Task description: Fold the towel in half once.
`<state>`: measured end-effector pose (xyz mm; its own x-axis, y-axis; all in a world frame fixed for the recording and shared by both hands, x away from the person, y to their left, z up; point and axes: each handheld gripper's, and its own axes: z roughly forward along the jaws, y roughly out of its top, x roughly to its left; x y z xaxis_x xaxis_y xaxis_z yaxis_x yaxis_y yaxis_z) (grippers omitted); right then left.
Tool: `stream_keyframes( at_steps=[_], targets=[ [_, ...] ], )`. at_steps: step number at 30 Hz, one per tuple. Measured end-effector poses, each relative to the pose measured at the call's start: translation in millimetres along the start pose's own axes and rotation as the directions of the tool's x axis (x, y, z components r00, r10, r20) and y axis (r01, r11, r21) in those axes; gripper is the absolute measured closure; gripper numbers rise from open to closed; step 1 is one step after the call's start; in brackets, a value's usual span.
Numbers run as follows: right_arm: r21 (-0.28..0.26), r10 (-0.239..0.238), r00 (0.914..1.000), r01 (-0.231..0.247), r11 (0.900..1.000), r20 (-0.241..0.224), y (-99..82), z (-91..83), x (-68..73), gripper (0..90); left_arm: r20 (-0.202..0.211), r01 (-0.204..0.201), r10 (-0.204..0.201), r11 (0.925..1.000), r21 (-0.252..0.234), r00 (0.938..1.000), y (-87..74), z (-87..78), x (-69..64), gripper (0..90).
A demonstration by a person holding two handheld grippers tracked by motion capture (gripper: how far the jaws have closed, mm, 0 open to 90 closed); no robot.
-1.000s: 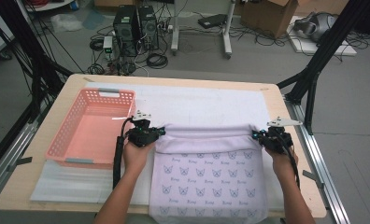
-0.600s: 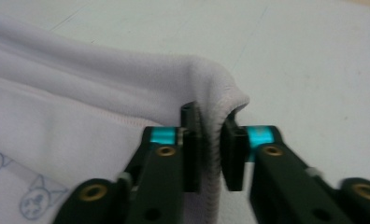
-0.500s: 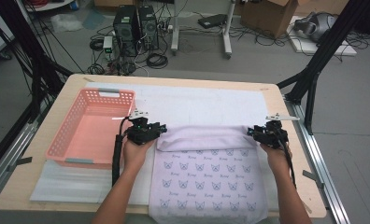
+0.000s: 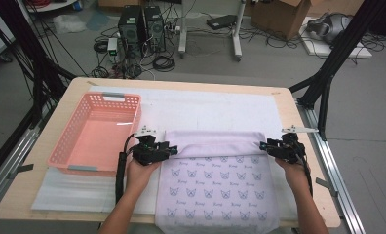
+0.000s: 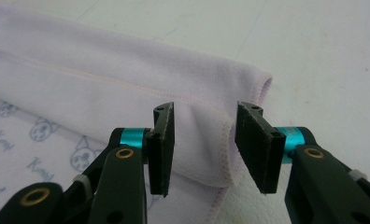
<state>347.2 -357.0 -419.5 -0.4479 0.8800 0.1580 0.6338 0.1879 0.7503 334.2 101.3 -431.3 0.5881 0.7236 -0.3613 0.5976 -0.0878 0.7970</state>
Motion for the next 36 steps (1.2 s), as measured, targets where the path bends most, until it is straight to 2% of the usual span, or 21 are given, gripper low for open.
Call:
stream_keyframes(
  at_steps=[3,4,6,8,9,13,14,16,17,21,24,28,33,36],
  targets=[
    [0.013,-0.011,0.9999,0.01,0.9999,0.013,-1.2,5.1,-1.0,59.7,0.025,-0.01,0.011,0.9993,-0.035,0.9996,-1.4,-5.3,-4.7,51.7],
    [0.019,-0.017,0.9998,0.016,0.9997,0.015,-1.6,6.9,-1.2,62.1,0.026,-0.012,0.013,0.9994,-0.033,0.9996,-2.7,-6.3,-5.3,51.3],
    [0.025,-0.024,0.9997,0.023,0.9994,0.011,-2.5,9.1,-1.1,70.1,0.036,-0.018,0.02,0.9993,-0.033,0.9991,-7.3,-7.1,-6.0,49.6],
    [0.039,-0.019,0.9996,0.02,0.9991,-0.023,-4.4,10.2,-2.4,85.4,0.052,-0.037,0.039,0.9983,-0.044,0.9979,-12.0,-8.1,-7.2,48.1],
    [0.05,-0.027,0.9993,0.028,0.9983,-0.027,-5.2,10.6,-2.3,85.9,0.048,-0.053,0.055,0.9975,-0.048,0.9973,-13.9,-7.9,-7.7,48.1],
    [0.057,-0.026,0.9988,0.028,0.998,-0.041,-9.0,10.7,-0.9,86.7,0.005,-0.048,0.048,0.9988,0.008,0.9989,-18.3,1.3,-4.8,50.8],
    [0.054,-0.025,0.9986,0.027,0.9981,-0.046,-9.6,9.8,-0.6,86.7,-0.017,-0.049,0.049,0.9984,0.029,0.9986,-19.2,3.6,-4.8,56.0],
    [0.05,-0.029,0.9984,0.032,0.9982,-0.048,-10.6,7.9,0.9,86.8,-0.033,-0.044,0.045,0.9975,0.055,0.9984,-21.9,6.6,-4.9,79.6],
    [0.049,-0.031,0.9983,0.034,0.9982,-0.05,-11.1,6.1,1.1,86.9,-0.051,-0.038,0.041,0.998,0.05,0.9978,-23.0,6.5,-5.5,86.1],
    [0.019,-0.031,0.9977,0.032,0.9993,-0.06,-16.7,-4.3,0.3,87.1,-0.051,-0.018,0.018,0.9997,0.015,0.9985,-24.6,-2.6,-3.3,86.9],
    [0.005,-0.037,0.997,0.037,0.9993,-0.068,-25.7,-14.0,0.9,87.1,-0.047,-0.037,0.037,0.9993,0.004,0.9982,-29.1,-12.1,-4.3,87.1],
    [-0.034,-0.035,0.9949,0.032,0.9989,-0.095,-42.6,-28.9,4.9,87.1,-0.008,-0.033,0.033,0.9991,-0.027,0.9994,-39.9,-26.4,-7.3,87.1],
    [-0.039,-0.066,0.9915,0.062,0.9973,-0.112,-63.2,-43.1,13.6,87.0,0.014,-0.049,0.05,0.998,-0.039,0.9987,-54.4,-40.4,-12.8,87.0],
    [-0.05,-0.066,0.9906,0.06,0.9969,-0.12,-69.7,-52.2,16.5,87.0,0.031,-0.053,0.055,0.9974,-0.049,0.998,-60.8,-48.2,-15.2,86.9]
  ],
)
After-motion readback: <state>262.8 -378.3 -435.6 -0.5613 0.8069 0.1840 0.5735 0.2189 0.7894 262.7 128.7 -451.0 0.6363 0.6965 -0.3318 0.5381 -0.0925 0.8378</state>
